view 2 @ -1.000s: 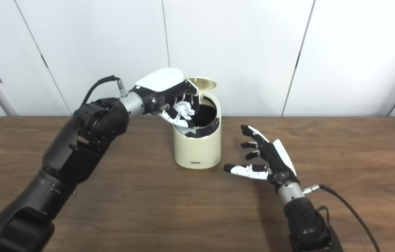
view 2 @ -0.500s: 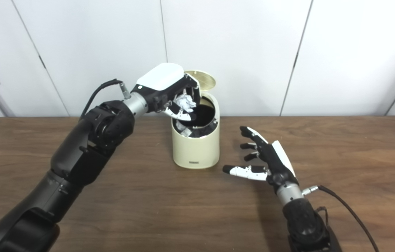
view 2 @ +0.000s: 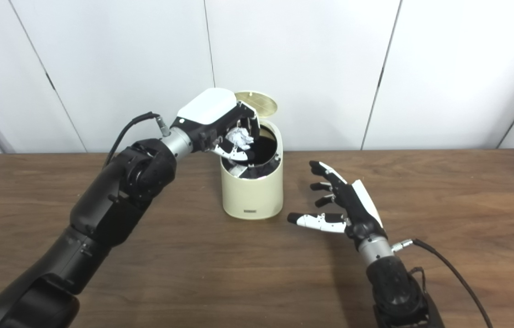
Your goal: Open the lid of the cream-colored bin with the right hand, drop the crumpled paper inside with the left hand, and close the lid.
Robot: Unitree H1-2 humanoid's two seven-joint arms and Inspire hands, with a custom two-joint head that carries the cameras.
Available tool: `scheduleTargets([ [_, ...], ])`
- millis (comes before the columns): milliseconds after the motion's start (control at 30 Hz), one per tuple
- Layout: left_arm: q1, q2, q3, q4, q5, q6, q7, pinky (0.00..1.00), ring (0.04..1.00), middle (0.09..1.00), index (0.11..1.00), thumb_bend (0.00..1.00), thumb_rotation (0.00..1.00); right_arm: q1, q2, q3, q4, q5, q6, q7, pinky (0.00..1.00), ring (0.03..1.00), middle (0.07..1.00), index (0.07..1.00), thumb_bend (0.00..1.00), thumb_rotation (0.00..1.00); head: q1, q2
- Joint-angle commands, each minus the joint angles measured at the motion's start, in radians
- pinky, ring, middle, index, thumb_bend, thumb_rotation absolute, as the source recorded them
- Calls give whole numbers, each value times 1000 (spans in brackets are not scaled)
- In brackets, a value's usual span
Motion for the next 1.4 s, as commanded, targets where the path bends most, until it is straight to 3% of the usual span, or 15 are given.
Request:
scheduleTargets([
  [0,-41,-8,2,-3,9,-17,50,334,385,500,506,500,0,-28,-1,-9,-35,3,-17,-14,595,774,888,881,675,272,-1,2],
  [267,-32,-18,-13,35,-2,-36,77,327,376,484,525,498,0,-27,1,-13,-49,5,5,-12,620,780,894,880,671,273,1,8],
  [400,-29,-11,-18,22,-6,-16,47,396,415,514,518,501,0,-28,-3,-14,-50,7,7,-11,632,791,894,882,665,271,0,9],
  [433,-29,-9,-19,17,-5,-9,40,424,485,506,502,515,0,-29,-4,-14,-48,6,6,-11,629,792,893,882,666,269,0,9],
  [533,-31,-4,-22,10,0,-5,31,447,535,604,495,521,49,-32,-7,-13,-44,0,5,-13,612,786,889,883,677,295,1,8],
  [1167,-33,16,-24,-25,12,36,-19,479,598,664,497,522,61,-35,-2,-6,-69,-9,36,-9,653,792,884,873,672,287,5,13],
  [1367,-21,27,-9,-41,-14,19,-6,427,519,590,495,519,49,-31,2,-4,-70,-8,35,-11,635,788,892,879,668,286,7,11],
])
